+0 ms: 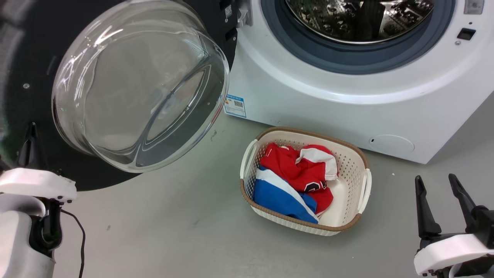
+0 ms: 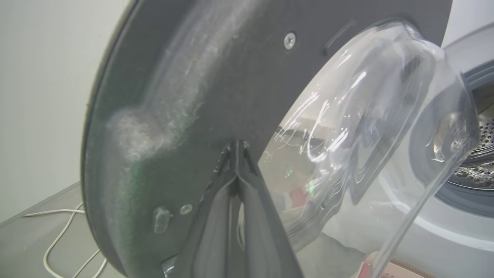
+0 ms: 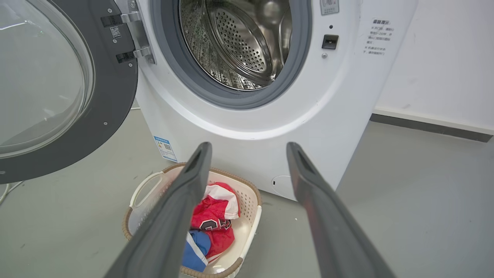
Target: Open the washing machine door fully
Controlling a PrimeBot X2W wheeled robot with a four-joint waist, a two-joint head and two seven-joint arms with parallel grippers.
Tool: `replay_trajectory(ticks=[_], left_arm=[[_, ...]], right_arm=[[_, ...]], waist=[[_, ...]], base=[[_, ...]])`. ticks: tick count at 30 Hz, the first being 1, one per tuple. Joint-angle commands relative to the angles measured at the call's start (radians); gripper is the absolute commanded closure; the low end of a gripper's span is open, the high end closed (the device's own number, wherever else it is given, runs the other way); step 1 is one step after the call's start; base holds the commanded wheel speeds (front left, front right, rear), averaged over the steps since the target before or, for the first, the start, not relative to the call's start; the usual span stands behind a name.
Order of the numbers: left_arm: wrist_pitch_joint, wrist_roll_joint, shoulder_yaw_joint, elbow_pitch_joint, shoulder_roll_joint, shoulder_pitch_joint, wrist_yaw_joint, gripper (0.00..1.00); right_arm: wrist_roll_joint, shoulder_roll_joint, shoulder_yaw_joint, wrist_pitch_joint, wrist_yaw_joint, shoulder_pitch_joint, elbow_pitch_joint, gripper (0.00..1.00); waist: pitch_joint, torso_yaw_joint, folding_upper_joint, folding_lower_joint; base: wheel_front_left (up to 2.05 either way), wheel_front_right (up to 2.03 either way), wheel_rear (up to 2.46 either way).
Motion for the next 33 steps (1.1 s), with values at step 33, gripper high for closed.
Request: replay_trajectory(ticks=[33], left_arm=[[0.089, 0.202, -0.171, -0.447, -0.128, 0.445, 0.103, 0.89]], right_arm=[[0.025, 0.04, 0.048, -0.031, 0.0, 0.097, 0.066, 0.0]], waist=[[-0.246, -0.104, 0.0, 0.0]], base=[[0.0, 0.0, 0.0]])
